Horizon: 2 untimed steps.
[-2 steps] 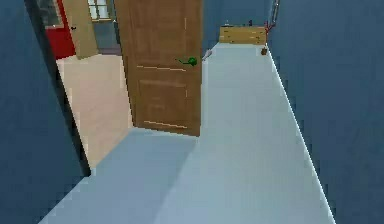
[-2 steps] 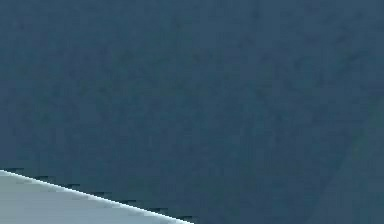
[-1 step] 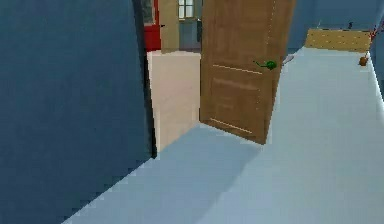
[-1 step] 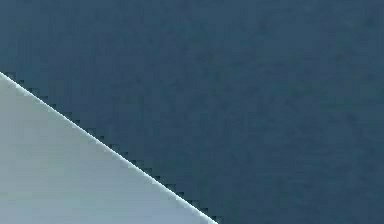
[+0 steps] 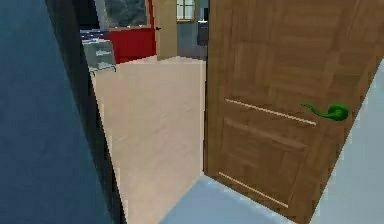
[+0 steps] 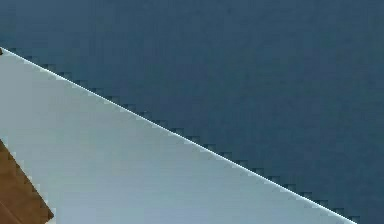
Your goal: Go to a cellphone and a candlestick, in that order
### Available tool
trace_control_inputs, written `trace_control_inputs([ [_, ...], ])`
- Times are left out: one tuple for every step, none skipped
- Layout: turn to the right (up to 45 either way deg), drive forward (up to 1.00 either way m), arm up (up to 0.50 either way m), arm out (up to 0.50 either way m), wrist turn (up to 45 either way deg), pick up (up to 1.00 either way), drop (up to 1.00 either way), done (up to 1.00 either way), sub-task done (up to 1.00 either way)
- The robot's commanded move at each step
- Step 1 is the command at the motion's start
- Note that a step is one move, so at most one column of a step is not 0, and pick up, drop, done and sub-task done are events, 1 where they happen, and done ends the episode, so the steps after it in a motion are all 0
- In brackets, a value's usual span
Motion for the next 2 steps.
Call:
trace_control_inputs([
  [0.0,0.70,0.00,0.00,0.0,0.00,0.00,0.00,0.00],
  [0.0,0.55,0.00,0.00,0.0,0.00,0.00,0.00,0.00],
])
